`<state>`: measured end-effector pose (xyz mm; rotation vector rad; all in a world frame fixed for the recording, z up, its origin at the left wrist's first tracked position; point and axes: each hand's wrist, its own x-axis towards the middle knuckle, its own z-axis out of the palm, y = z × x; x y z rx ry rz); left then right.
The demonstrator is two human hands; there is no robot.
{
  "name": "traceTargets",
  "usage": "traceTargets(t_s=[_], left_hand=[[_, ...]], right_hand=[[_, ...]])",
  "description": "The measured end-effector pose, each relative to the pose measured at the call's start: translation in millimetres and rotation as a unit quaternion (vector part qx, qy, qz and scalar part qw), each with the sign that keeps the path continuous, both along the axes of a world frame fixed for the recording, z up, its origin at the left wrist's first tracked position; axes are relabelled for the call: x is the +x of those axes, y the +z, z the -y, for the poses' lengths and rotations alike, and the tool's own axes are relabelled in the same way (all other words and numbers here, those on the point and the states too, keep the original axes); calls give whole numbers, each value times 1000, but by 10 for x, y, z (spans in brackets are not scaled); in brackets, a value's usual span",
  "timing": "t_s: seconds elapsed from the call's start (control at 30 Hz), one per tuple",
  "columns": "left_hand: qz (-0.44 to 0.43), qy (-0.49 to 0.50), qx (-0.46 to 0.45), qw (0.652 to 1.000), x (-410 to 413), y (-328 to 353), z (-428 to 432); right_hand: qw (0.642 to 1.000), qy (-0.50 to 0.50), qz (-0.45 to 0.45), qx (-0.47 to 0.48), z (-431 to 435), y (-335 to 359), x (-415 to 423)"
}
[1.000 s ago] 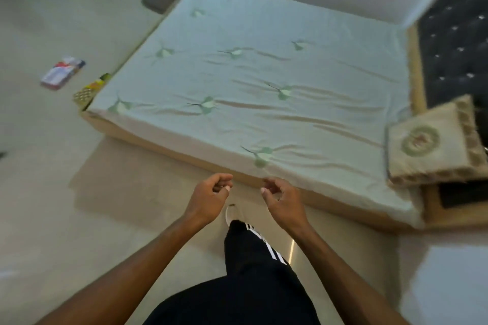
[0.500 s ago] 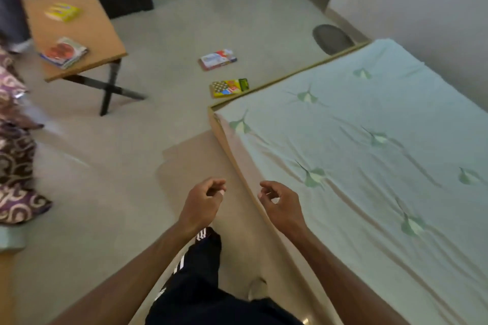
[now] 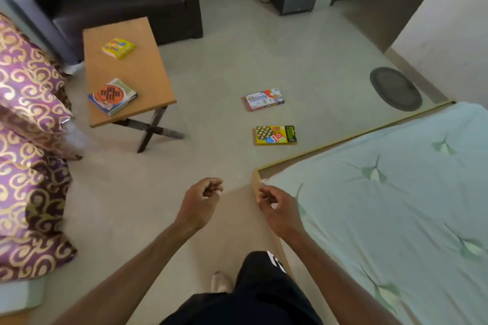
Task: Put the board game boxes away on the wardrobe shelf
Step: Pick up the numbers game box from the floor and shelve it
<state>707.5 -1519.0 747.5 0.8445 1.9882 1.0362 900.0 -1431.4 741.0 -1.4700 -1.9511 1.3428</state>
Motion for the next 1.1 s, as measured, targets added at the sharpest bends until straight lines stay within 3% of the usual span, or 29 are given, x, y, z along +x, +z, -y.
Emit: traceTargets(t_s=[0.5,0.73,0.9,1.1], left_hand=[[-26,-65,-29,997,-2362,-62,-3733],[-6,-92,-27,995,-3444,-262,-5609],[-10,-187,-72,980,-4080,-400,-6970],[-30,-343,-137,929,-4387,-555,-8613]], right_hand=[[1000,0,-14,-16,-3674,-294,-2288],[998,-60,-12,-30,-5310,-562,-3277],[985,-159,7,-63,-6275,-687,-3826],[962,-260,12,-80,-7234,-871,-4224]])
